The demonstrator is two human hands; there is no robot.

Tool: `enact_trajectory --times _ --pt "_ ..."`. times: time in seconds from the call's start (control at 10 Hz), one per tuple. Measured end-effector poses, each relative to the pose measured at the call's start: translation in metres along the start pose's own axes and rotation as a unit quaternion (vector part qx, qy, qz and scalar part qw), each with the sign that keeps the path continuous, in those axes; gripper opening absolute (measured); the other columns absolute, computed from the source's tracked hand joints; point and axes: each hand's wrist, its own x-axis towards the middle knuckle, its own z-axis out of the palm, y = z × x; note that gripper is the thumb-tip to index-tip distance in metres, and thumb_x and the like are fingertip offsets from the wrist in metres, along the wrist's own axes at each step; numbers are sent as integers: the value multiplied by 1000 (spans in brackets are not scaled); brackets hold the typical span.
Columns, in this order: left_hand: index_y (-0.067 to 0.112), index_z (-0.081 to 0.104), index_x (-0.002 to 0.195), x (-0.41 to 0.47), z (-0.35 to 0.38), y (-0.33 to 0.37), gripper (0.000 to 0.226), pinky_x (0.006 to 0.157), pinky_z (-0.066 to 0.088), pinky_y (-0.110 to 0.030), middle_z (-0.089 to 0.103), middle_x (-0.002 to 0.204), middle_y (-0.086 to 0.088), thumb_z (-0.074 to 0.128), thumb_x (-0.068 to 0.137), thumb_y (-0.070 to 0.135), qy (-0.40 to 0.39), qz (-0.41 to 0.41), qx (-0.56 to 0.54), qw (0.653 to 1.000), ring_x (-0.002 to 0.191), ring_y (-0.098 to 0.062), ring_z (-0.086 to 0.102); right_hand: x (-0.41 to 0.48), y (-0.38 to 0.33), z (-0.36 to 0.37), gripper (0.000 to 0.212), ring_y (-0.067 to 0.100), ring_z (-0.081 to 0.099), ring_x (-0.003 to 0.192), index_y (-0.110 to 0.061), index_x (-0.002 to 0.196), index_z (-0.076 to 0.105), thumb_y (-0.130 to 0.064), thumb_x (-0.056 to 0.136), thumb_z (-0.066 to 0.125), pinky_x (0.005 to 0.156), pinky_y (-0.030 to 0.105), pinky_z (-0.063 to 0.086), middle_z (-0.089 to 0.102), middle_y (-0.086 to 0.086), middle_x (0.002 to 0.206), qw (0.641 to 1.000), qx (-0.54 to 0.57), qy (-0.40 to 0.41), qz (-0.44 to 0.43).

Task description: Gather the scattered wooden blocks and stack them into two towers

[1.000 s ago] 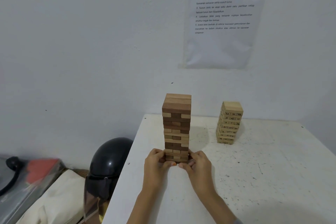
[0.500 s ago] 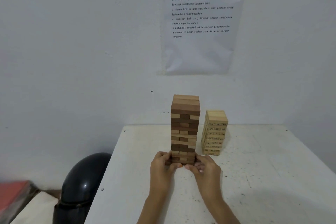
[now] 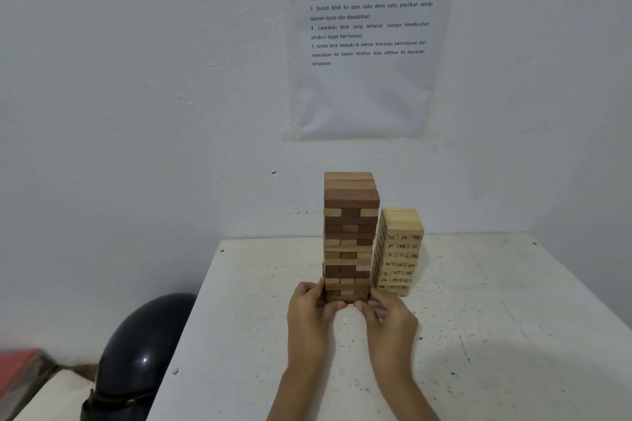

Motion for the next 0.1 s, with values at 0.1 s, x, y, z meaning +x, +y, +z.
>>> enact_trajectory --times 0.1 --pt "14 70 95 -6 -1 1 21 71 50 -12 58 89 2 70 81 -2 5 -9 -23 1000 82 -3 60 -5 0 -1 40 5 61 75 2 115 67 9 76 73 68 -3 44 66 7 95 1000 17 -7 11"
